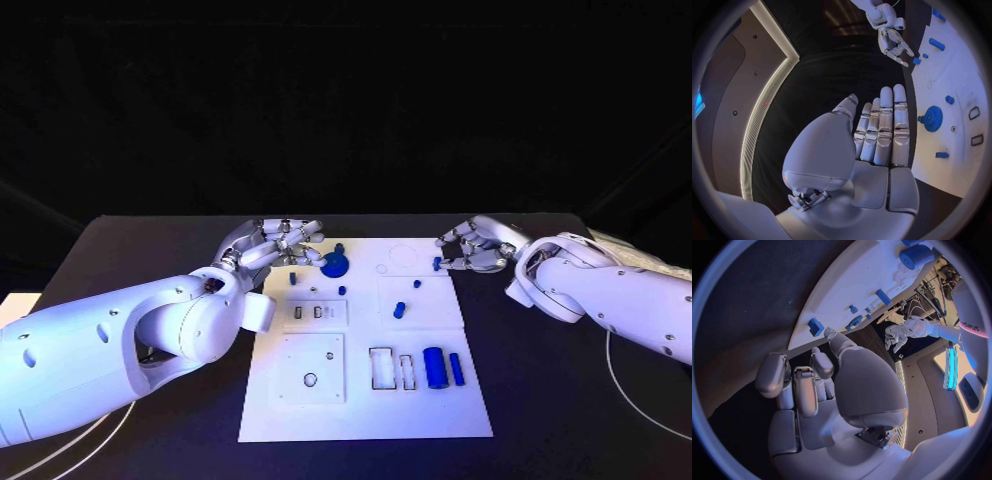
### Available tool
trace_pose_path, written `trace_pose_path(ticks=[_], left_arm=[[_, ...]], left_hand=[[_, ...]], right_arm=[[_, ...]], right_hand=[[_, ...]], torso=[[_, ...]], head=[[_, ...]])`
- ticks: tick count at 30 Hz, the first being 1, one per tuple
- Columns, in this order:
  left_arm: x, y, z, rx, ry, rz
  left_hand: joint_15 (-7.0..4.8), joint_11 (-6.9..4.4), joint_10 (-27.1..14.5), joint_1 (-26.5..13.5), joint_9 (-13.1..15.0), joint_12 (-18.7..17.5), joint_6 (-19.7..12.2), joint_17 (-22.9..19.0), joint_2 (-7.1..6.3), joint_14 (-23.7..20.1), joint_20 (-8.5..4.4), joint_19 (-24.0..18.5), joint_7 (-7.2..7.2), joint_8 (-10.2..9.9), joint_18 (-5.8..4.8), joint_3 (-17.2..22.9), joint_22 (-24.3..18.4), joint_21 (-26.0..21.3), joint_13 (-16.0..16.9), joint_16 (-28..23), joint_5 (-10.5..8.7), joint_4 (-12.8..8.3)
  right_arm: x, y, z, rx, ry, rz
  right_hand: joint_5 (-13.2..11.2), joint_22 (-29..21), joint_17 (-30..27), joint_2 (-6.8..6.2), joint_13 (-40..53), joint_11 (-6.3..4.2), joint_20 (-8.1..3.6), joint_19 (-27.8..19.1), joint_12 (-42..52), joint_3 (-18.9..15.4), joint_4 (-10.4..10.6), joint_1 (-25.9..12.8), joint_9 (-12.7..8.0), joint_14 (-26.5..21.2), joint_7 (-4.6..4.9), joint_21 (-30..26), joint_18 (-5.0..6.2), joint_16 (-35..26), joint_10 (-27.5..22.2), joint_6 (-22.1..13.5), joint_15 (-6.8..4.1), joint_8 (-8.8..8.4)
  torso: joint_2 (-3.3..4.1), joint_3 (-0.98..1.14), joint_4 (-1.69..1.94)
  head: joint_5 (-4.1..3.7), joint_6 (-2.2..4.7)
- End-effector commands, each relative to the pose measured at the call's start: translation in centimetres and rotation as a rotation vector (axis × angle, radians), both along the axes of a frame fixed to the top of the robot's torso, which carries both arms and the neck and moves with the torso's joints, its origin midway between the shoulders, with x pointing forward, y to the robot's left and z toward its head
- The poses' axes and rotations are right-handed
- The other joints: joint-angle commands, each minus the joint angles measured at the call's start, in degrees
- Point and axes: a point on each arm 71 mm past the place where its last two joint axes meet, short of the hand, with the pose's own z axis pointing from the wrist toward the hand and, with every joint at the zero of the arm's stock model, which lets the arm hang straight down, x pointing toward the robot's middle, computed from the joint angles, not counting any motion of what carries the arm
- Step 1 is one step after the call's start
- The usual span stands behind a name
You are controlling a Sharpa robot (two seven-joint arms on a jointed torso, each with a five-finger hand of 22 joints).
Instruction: Assemble the parts on the task board
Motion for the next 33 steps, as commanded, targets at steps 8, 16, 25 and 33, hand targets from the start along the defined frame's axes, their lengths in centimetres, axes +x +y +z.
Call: trace_pose_path(ticks=[8, 16, 25, 33], left_arm=[[-0.1, -0.3, 0.1, -0.009, -0.012, -0.025], [-0.1, -0.3, 0.1, -0.009, -0.011, -0.026], [-0.1, -0.3, 0.1, -0.008, -0.010, -0.025], [-0.1, -0.3, 0.1, -0.008, -0.009, -0.026]], left_hand=[[-0.09, 0.02, 0.34, 0.21, -0.09, -0.07, 0.17, -0.07, -0.03, -0.18, 0.06, -0.33, 0.01, 0.01, 0.89, 0.29, -0.06, -0.36, -0.05, -0.15, -0.26, 0.03], [-0.09, 0.04, 0.34, 0.21, -0.11, -0.16, 0.14, -0.07, -0.05, -0.07, 0.06, -0.30, 0.04, -0.05, 0.89, 0.32, -0.06, -0.39, -0.06, -0.27, -0.27, 0.01], [-0.09, 0.04, 0.34, 0.21, -0.11, -0.16, 0.14, -0.07, -0.05, -0.07, 0.06, -0.30, 0.04, -0.05, 0.89, 0.32, -0.06, -0.39, -0.06, -0.27, -0.27, 0.01], [-0.09, 0.04, 0.34, 0.21, -0.11, -0.16, 0.14, -0.07, -0.05, -0.07, 0.06, -0.30, 0.04, -0.05, 0.89, 0.32, -0.06, -0.39, -0.06, -0.27, -0.27, 0.01]], right_arm=[[0.2, 0.3, -1.0, -0.052, 0.031, 0.011], [0.2, 0.5, -1.5, -0.075, 0.042, 0.017], [0.3, 0.6, -1.6, -0.080, 0.047, 0.014], [0.5, 0.7, -1.7, -0.077, 0.053, 0.006]], right_hand=[[-0.45, -0.12, 8.05, 0.12, 0.09, 0.12, -0.04, -0.32, -0.09, -0.43, 0.05, -0.21, -0.01, 4.43, 0.06, -0.37, -0.48, -0.06, -0.23, 0.20, 0.17, -0.03], [-0.63, 0.00, 8.13, 0.89, 0.56, -0.08, -0.15, -0.23, 0.45, -0.49, 0.05, -0.16, 0.22, 4.45, -0.17, -0.31, -0.50, -0.05, 0.15, 1.53, 0.02, 0.50], [-1.07, 0.16, 8.29, 1.82, 0.98, -0.30, -0.29, -0.11, 0.92, -0.21, 0.11, -0.10, 0.38, 4.50, -0.39, -0.22, -0.52, 0.01, 0.48, 2.76, -0.15, 0.87], [-1.55, 0.48, 8.49, 2.96, 1.60, -0.75, -0.56, 0.09, 1.60, 0.44, 0.19, -0.08, 0.69, 4.55, -0.96, -0.05, -0.57, 0.10, 0.92, 4.99, -0.51, 1.65]], torso=[[-0.07, 0.02, -0.04], [-0.07, 0.06, -0.04], [-0.09, 0.06, -0.08], [-0.11, 0.05, 0.00]], head=[[0.05, -0.28], [0.02, -0.72], [-0.08, -0.84], [-0.31, -0.92]])
